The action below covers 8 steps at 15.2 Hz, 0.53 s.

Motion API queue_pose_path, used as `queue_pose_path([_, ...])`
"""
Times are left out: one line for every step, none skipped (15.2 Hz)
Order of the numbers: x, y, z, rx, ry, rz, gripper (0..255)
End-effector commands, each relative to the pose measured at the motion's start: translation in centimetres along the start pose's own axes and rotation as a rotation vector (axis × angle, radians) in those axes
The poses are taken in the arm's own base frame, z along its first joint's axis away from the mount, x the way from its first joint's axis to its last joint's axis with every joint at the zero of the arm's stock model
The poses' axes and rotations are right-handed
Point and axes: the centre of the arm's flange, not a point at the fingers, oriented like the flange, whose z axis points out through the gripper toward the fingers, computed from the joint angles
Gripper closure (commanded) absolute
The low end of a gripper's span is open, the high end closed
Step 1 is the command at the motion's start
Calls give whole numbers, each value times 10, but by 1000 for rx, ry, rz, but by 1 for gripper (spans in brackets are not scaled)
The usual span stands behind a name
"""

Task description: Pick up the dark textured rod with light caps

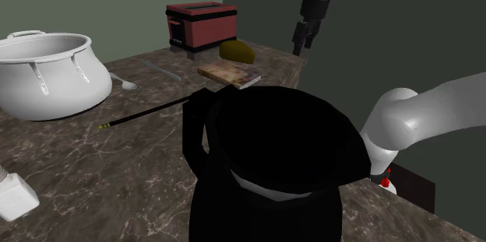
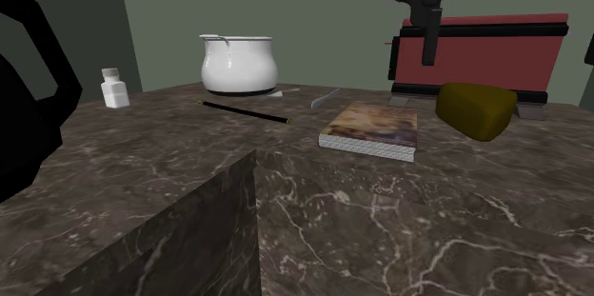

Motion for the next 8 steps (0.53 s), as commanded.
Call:
queue_pose_path([0,0,0,0,0,0,0])
queue_pose_path([11,-4,3,4,2,-33,0])
queue_pose_path([23,-9,7,9,4,-66,0])
queue_pose_path([34,-14,10,13,7,-99,0])
queue_pose_path([45,-20,14,17,9,-132,0])
queue_pose_path([55,-25,17,22,11,-165,0])
queue_pose_path([66,-32,20,26,13,-198,0])
queue_pose_path([76,-38,23,30,16,-231,0])
